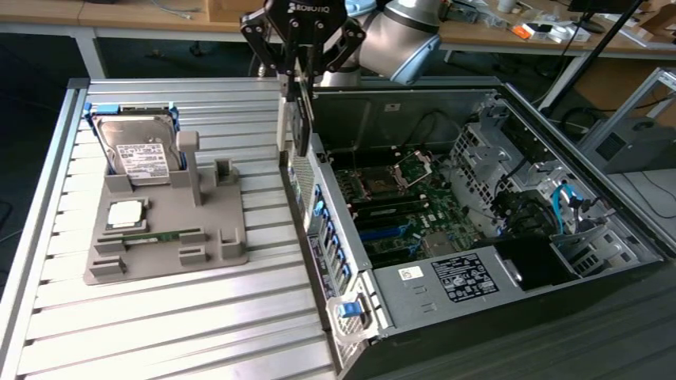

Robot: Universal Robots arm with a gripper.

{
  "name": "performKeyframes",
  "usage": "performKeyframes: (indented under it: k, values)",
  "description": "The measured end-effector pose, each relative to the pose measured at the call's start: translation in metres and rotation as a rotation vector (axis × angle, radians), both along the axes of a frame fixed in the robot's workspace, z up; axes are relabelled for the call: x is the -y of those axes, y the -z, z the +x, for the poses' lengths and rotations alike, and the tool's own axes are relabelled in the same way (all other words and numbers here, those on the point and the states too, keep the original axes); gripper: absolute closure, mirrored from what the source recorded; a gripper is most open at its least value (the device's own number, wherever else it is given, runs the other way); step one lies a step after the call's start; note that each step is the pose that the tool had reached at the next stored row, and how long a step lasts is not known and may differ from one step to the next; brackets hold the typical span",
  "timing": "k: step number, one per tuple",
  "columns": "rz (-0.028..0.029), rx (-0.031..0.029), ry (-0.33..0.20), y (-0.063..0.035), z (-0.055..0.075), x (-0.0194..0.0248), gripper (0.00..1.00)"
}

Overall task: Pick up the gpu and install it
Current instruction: 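Pick up the gpu and move the gpu toward the slot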

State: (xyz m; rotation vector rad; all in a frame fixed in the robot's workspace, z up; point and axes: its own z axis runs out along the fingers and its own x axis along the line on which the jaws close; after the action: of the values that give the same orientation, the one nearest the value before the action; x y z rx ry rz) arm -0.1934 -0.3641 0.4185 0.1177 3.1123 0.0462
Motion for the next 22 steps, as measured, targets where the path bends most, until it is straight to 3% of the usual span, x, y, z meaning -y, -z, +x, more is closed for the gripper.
performKeyframes:
  k: [22]
  values:
    - [0.0, -0.0001, 0.0, 0.0, 0.0078, 0.0, 0.73]
